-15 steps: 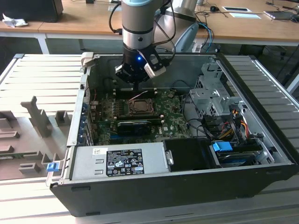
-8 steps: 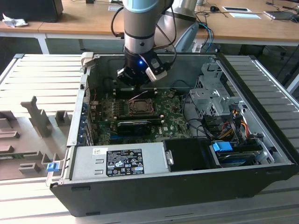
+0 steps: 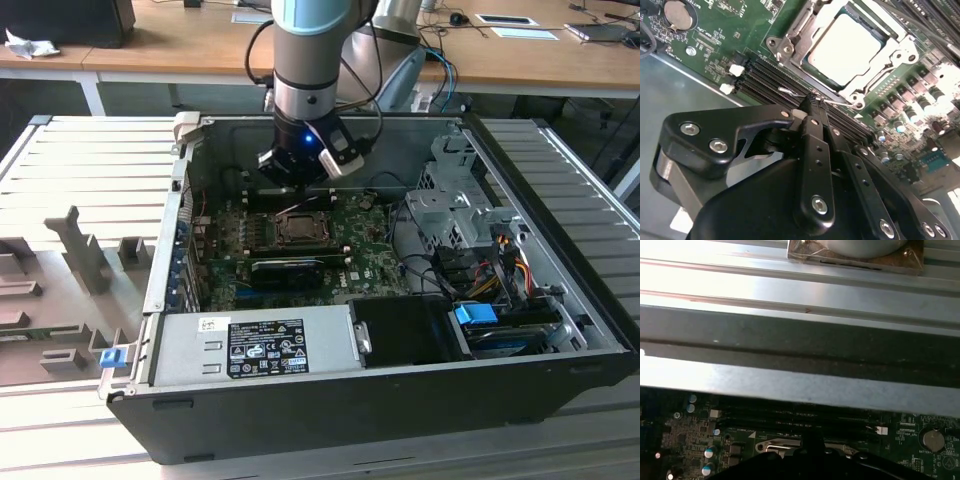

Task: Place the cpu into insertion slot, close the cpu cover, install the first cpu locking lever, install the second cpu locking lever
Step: 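Install the first cpu locking lever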

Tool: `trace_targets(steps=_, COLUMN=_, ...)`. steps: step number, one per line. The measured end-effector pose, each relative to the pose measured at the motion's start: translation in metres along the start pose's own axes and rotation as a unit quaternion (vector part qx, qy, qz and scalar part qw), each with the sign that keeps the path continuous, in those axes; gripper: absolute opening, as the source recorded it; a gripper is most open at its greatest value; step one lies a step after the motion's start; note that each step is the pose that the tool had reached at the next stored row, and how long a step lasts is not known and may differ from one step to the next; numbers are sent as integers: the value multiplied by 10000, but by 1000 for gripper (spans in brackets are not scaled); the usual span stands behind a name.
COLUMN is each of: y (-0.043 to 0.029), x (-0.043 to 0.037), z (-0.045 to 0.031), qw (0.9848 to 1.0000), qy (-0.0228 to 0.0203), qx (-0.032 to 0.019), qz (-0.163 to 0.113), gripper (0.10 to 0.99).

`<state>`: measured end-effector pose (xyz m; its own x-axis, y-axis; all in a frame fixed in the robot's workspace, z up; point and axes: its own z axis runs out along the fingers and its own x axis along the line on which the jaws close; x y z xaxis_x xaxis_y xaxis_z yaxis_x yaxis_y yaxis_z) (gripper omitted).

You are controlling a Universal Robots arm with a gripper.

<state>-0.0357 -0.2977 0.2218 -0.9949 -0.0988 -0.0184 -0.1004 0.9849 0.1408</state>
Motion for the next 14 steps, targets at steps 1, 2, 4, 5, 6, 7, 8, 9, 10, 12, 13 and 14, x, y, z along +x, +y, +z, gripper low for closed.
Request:
trace_targets(steps=1, y=2, x=-6, z=8, qw=10000, qy=0, qx=0, qz=0, gripper=106)
trace_targets(steps=2, y=4, x=-11, z=16, qw=10000, qy=0, qx=0, qz=0, gripper=106)
trace_targets(steps=4, y=6, x=-24, z=29, qw=10000, qy=0, qx=0, qz=0, gripper=106)
trace_targets(steps=5, y=7, x=-31, z=35, qw=10000, qy=0, qx=0, qz=0, gripper=106)
trace_targets(steps=6, y=8, x=-37, z=41, qw=10000, qy=0, qx=0, qz=0, gripper=106)
trace_targets(steps=7, y=9, x=-43, z=46, qw=10000, qy=0, qx=0, qz=0, gripper=106)
trace_targets(steps=8, y=9, x=-50, z=51, qw=10000, qy=0, qx=0, qz=0, gripper=106)
trace_targets(steps=9, y=8, x=-73, z=63, qw=10000, qy=0, qx=0, qz=1, gripper=106)
trace_targets(steps=10, y=6, x=-92, z=71, qw=10000, qy=-1, qx=0, qz=1, gripper=106)
trace_targets(steps=12, y=4, x=-113, z=82, qw=10000, qy=-1, qx=-1, qz=0, gripper=106)
trace_targets(steps=13, y=3, x=-125, z=88, qw=10000, qy=0, qx=0, qz=0, gripper=106)
trace_targets(steps=14, y=2, x=-134, z=93, qw=10000, qy=0, qx=0, qz=0, gripper=106)
